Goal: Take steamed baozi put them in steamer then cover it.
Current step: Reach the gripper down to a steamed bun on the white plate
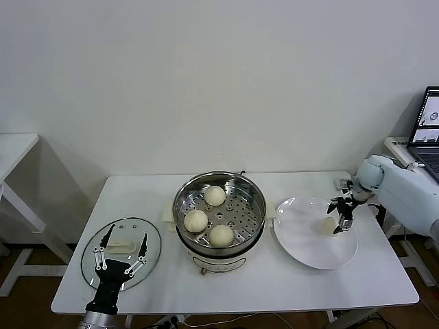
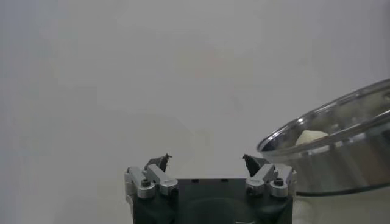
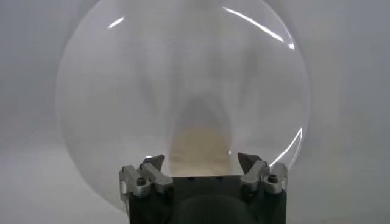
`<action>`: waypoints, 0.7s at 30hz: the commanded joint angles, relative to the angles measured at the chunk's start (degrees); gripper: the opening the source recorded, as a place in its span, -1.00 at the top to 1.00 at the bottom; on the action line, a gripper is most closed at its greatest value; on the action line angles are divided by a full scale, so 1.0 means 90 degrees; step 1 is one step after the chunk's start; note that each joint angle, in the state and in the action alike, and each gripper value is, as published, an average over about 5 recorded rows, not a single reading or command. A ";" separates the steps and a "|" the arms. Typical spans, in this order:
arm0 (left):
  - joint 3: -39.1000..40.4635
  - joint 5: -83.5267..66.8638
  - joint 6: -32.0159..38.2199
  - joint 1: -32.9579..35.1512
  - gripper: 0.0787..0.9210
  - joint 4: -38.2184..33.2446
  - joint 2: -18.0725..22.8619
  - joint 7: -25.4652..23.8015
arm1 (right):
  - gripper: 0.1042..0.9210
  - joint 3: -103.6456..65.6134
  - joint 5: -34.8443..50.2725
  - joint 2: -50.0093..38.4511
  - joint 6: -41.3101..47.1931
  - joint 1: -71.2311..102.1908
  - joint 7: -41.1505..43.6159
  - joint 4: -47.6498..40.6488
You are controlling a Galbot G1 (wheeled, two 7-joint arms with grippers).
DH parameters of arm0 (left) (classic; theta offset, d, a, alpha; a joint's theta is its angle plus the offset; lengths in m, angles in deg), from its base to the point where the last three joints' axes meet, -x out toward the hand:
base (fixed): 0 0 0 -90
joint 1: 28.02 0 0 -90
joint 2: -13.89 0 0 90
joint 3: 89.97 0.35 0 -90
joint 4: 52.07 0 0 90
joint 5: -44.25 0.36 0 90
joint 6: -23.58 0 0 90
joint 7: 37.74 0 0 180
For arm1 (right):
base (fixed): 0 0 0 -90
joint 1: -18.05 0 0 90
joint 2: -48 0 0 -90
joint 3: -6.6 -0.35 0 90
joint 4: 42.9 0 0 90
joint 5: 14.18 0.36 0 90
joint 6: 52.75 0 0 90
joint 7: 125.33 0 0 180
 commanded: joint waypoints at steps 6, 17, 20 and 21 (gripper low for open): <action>-0.0037 0.0003 0.0033 0.0039 -0.77 0.0013 -0.0011 0.0006 | -0.64 -0.0155 -0.0271 0.0304 0.0046 0.0288 -0.0058 -0.0299; -0.0031 0.0000 0.0024 0.0015 -0.77 0.0054 -0.0008 0.0006 | -0.36 -0.0064 -0.0337 0.0160 0.0063 0.0066 0.0035 -0.0083; -0.0034 -0.0006 0.0012 -0.0019 -0.77 0.0046 -0.0012 0.0007 | -0.30 0.0146 -0.0224 0.0072 0.0094 -0.0235 0.0156 0.0138; -0.0036 -0.0011 0.0007 -0.0034 -0.77 0.0043 -0.0015 0.0008 | -0.29 0.0236 -0.0161 0.0040 0.0112 -0.0369 0.0206 0.0236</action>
